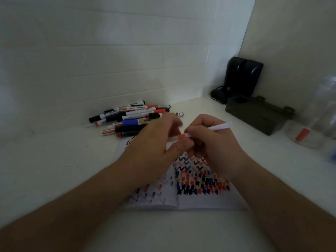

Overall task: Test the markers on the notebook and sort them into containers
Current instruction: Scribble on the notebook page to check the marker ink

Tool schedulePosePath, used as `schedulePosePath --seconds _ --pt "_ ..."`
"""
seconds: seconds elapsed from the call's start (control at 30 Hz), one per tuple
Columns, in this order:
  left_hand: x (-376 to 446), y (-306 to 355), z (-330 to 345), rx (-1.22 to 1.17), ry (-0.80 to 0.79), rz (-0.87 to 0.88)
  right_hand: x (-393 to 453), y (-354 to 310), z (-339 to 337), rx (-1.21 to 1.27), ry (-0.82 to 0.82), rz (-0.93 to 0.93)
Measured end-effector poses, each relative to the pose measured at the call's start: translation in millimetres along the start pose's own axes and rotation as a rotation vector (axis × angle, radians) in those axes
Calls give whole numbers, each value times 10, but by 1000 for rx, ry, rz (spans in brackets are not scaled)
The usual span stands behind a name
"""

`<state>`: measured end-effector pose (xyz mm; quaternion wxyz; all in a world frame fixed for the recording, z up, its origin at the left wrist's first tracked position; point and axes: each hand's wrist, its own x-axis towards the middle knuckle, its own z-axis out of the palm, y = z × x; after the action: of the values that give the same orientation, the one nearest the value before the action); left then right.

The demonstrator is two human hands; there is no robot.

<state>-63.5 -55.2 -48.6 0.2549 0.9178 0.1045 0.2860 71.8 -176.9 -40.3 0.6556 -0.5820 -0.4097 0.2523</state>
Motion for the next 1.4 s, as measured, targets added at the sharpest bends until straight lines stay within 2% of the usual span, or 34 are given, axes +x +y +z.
schedulePosePath --seconds 0.07,0.2,0.33,0.4,0.53,0.63,0.7,0.77,0.9,1.03,1.2,1.4 --pt "-1 -53 68 85 -57 25 15 30 -14 38 8 -3" --pt "-45 -109 134 45 -69 77 20 101 -12 -88 -10 -93" --pt "-53 -87 127 49 -100 99 10 91 -16 16 -87 -40" --pt "-40 -87 108 -44 -130 63 13 94 -55 54 -120 -20" --pt "-18 -102 35 -111 -210 -37 11 15 -135 -127 -148 -66" --pt "-7 -122 -6 -147 -256 -168 54 -224 -290 -20 -78 -19" --pt "-17 -114 -8 -44 -318 -142 50 -422 -492 86 -60 6" --pt "-37 -61 3 127 -427 -56 -52 -520 -660 128 -125 50" --pt "-45 11 90 396 -483 98 -499 -259 -754 28 -250 228" --pt "-34 43 155 426 -489 56 -688 16 -708 -202 -93 236" --pt "-31 63 154 455 -519 -10 -726 -2 -675 -392 31 183" --pt "-18 92 146 472 -556 -45 -726 27 -661 -384 85 226"
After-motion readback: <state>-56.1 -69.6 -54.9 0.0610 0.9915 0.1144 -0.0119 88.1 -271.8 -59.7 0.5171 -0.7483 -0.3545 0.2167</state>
